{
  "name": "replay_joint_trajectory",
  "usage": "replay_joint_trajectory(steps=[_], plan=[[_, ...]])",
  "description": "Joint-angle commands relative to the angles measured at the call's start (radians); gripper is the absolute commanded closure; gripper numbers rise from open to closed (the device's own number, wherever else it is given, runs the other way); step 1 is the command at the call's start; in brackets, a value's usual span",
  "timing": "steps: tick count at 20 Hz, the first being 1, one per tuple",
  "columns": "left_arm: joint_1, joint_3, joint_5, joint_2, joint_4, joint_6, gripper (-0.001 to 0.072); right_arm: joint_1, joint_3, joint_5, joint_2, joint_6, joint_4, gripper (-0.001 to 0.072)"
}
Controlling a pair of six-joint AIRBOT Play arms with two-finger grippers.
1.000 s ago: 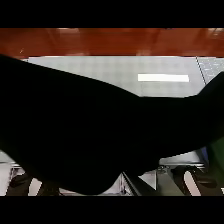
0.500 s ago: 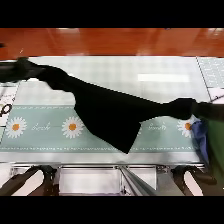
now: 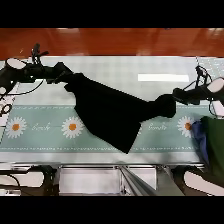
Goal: Fold the shirts.
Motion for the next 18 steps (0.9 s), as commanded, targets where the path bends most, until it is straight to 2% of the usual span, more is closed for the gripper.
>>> replay_joint_trajectory(steps=[1, 3, 5, 7, 12, 16, 18], plan=[[0.056, 0.061, -0.185, -0.033, 0.006, -0.055, 0.0199, -0.026, 0.193, 0.109, -0.115, -0.034, 0.047, 0.0302], [0.132, 0.063, -0.346, 0.014, 0.014, -0.048, 0.0199, -0.105, 0.295, 0.221, -0.093, -0.056, 0.044, 0.0303], [0.178, -0.026, -0.398, 0.119, 0.057, -0.047, 0.0199, -0.206, 0.287, 0.291, -0.045, -0.056, 0.045, 0.0303], [0.183, -0.22, -0.383, 0.264, 0.092, -0.043, 0.02, -0.281, 0.173, 0.297, 0.012, -0.076, 0.064, 0.0304], [0.182, -0.749, -0.38, 0.573, 0.047, -0.053, 0.02, -0.335, -0.171, 0.181, 0.143, -0.253, 0.269, 0.0303], [0.168, -0.966, -0.334, 0.638, -0.066, -0.085, 0.02, -0.335, -0.206, 0.205, 0.156, -0.317, 0.356, 0.0304], [0.1, -1.012, -0.27, 0.632, -0.129, -0.085, 0.02, -0.334, -0.206, 0.209, 0.156, -0.32, 0.368, 0.0304]])
